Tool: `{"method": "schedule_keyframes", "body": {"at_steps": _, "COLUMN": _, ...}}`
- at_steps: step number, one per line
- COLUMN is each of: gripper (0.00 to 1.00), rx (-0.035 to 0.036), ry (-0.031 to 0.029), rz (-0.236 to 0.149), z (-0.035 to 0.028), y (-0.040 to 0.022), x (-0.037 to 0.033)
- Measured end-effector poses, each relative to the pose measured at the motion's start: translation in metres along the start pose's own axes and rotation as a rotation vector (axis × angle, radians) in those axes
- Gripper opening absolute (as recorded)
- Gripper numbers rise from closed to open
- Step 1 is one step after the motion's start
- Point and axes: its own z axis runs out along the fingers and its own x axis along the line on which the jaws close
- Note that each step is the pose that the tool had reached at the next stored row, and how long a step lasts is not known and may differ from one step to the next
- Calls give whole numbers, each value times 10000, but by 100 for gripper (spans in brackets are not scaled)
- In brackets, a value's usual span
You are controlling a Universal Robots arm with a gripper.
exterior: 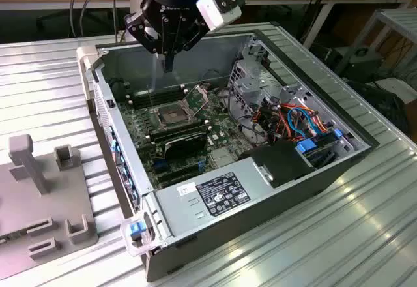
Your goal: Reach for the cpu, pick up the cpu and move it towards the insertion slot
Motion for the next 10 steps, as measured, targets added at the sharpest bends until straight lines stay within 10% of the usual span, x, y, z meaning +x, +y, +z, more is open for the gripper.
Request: {"method": "schedule_keyframes", "body": {"at_steps": 10, "gripper": 11, "rx": 0, "ry": 0, "rz": 0, "z": -1, "y": -4, "x": 51}}
